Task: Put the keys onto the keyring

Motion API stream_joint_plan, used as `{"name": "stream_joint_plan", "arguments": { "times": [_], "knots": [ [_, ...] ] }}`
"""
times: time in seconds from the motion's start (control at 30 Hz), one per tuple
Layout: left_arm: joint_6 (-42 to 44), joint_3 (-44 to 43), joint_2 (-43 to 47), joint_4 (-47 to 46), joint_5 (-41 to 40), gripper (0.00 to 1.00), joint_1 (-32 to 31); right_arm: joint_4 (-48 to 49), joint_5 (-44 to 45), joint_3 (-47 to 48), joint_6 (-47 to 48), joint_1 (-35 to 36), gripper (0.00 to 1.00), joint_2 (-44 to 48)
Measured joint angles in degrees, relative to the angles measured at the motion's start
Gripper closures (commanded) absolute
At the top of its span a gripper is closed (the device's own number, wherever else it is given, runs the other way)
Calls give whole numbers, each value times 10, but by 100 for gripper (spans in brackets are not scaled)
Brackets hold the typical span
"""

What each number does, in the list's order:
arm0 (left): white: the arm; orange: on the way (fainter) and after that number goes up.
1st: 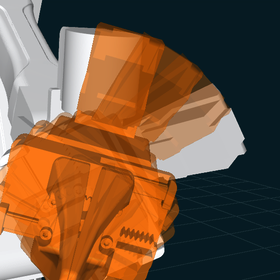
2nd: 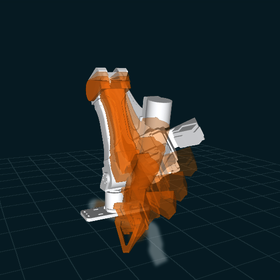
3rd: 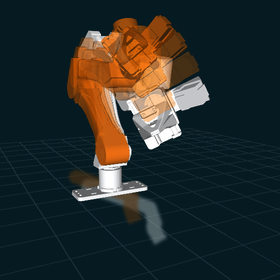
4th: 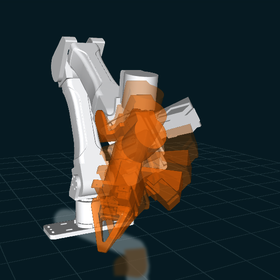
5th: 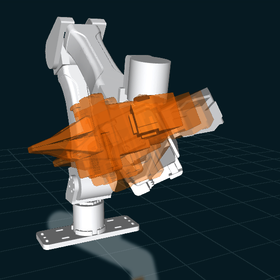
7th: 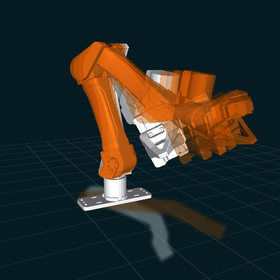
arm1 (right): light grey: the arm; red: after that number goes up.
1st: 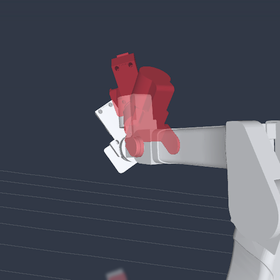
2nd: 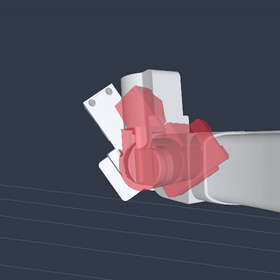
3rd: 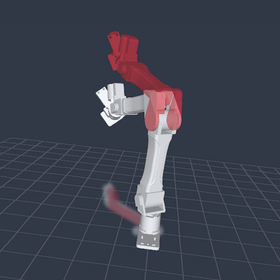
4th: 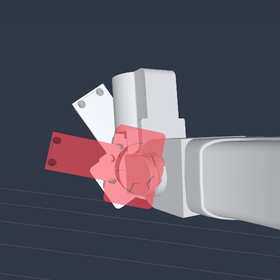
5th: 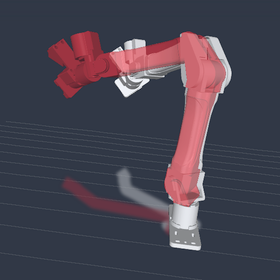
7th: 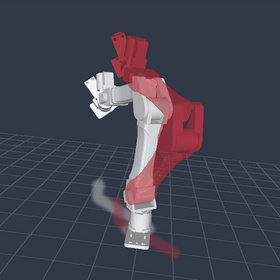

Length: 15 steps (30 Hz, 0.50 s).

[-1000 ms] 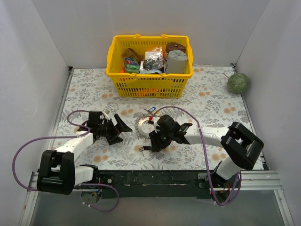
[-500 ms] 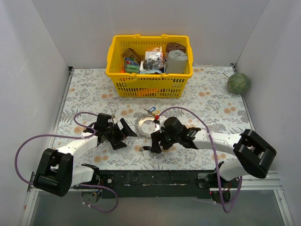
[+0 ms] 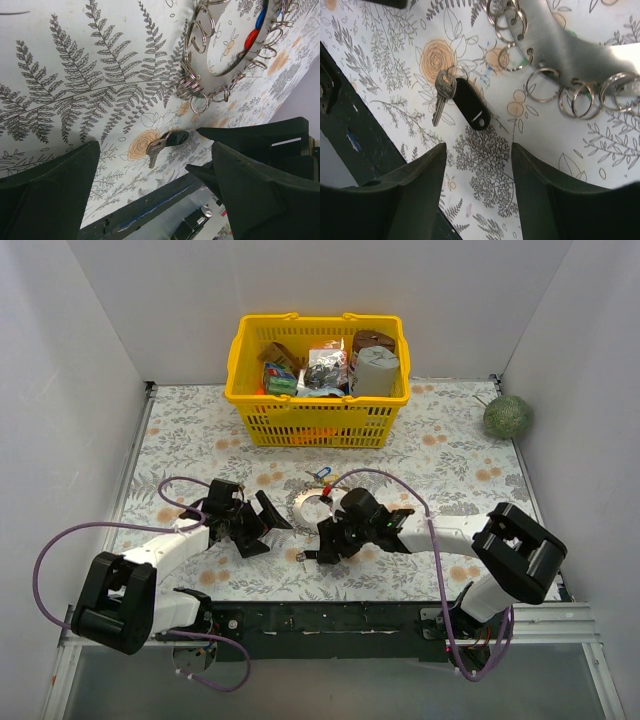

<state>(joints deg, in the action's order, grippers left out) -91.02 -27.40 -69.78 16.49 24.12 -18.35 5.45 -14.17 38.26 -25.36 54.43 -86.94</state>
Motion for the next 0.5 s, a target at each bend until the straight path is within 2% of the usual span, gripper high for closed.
{"name": "stream_joint_plan", "arguments": {
  "times": [0.23,0.5],
  "knots": [
    [1,-12,-10,6,-12,10,-9,-3,17,24,2,0,41,-19],
    [38,-92,-83,41,-60,10,-18,-41,61,100,21,-2,42,-28]
  ]
}}
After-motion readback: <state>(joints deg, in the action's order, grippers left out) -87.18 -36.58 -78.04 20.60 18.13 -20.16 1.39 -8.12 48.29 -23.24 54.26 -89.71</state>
